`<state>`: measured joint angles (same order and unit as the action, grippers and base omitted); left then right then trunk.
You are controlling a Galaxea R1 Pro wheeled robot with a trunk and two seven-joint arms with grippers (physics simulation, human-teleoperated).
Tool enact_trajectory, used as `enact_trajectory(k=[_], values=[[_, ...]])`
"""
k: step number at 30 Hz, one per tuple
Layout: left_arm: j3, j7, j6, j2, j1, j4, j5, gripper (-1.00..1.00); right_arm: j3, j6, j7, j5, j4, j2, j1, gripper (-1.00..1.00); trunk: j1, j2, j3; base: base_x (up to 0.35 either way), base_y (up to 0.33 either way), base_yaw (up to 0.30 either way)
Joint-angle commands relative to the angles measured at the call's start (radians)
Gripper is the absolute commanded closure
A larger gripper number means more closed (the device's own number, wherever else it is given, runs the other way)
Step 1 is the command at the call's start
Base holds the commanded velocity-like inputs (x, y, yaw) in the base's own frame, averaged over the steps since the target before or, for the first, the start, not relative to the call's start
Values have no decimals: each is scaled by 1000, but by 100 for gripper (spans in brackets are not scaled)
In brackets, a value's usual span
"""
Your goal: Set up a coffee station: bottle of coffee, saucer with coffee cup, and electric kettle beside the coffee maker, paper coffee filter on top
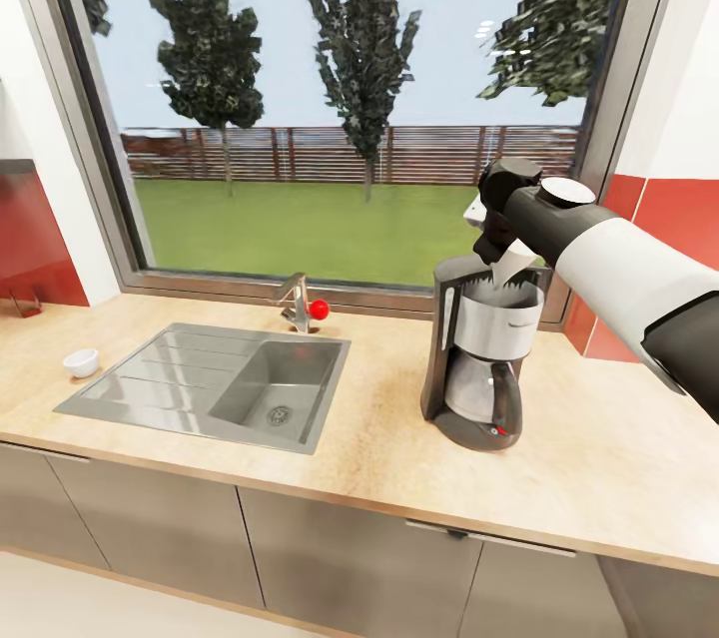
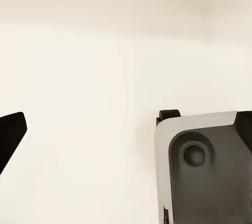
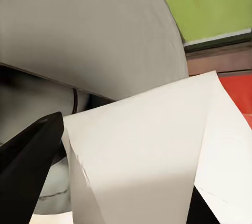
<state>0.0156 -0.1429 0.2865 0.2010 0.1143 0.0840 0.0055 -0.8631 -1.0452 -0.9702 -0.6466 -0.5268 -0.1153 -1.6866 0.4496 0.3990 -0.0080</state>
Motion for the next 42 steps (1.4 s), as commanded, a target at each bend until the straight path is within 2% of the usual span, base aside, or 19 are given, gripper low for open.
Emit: enact_trajectory(k=[1,13,22,35,36,42], values=[[2,-3,3,0,1,-1,1,-100,-5,-2,-10,-8,-2,-1,-1,100,0,1,-1,0,0,0],[1,-3,3,0,1,-1,1,-100,-5,-2,-10,-10,32,0,13,100,0,1,-1,0,0,0],[1,-3,3,0,1,-1,1,-100,-5,-2,-10,-10,34,2,16,100,0,1,-1,-121,0,0],[1,-3,3,0,1,0,1,-100,-5,-2,-10,-10,34,2,16,100,0,1,-1,-11,0,0],[1,-3,3,0,1,0,1,-100,-5,-2,-10,-10,34,2,16,-100,0,1,-1,0,0,0],[1,-3,3,1,1,0,1,-100,-5,-2,-10,-10,34,2,16,-100,0,1,-1,0,0,0]])
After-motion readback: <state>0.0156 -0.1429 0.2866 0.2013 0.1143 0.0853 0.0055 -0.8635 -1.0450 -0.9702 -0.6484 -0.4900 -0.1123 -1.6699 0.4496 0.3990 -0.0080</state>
